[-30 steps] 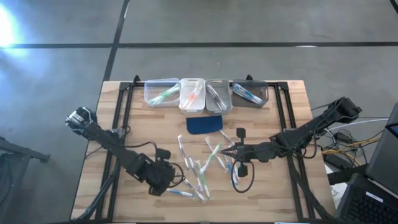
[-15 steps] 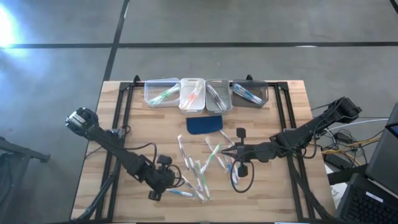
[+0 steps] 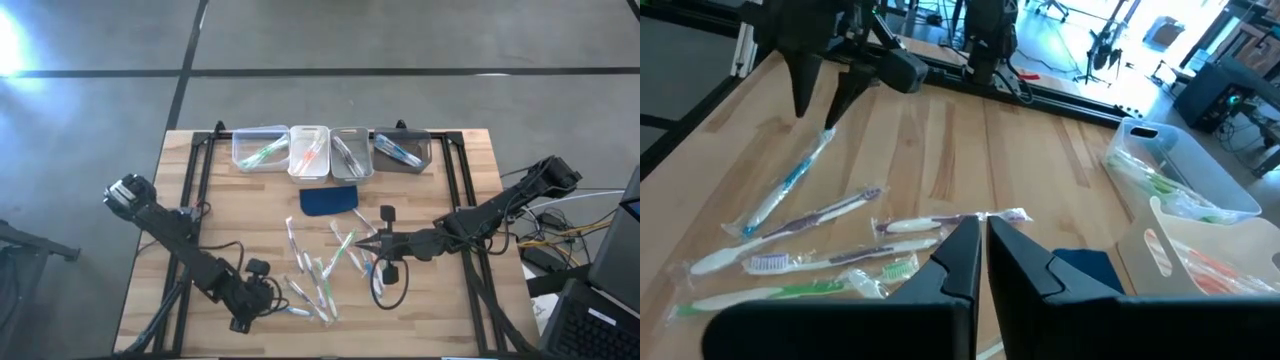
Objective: Pick & Place Toothbrushes
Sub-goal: Put the blue toothbrush into the transparent black bin
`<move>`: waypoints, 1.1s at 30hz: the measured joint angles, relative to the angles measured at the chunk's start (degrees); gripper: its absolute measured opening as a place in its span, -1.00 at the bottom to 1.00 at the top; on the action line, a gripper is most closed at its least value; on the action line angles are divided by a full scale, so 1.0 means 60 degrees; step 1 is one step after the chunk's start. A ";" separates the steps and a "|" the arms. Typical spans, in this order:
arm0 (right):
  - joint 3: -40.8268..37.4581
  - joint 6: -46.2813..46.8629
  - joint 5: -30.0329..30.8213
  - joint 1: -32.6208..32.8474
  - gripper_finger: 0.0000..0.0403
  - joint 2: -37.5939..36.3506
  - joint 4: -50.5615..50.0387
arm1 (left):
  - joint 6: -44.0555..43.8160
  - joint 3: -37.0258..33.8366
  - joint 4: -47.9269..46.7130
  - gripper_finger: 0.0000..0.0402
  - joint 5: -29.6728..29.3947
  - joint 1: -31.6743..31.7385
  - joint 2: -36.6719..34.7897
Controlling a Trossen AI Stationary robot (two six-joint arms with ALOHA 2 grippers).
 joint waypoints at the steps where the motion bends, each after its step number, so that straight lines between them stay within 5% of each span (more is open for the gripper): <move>1: 0.0000 0.0048 0.0000 0.0000 -0.89 0.0000 0.0000 | -0.0107 0.0000 0.0000 -0.17 -0.0004 -0.0017 0.0028; 25: 0.0000 0.0095 0.0000 0.0000 -0.89 0.0000 -0.0029 | -0.0714 -0.0123 -0.0292 -0.17 0.0597 -0.0089 0.1380; 33: 0.0000 0.0092 -0.0002 0.0000 -0.95 0.0000 -0.0025 | -0.0662 -0.0131 -0.0339 -0.45 0.0560 -0.0122 0.1381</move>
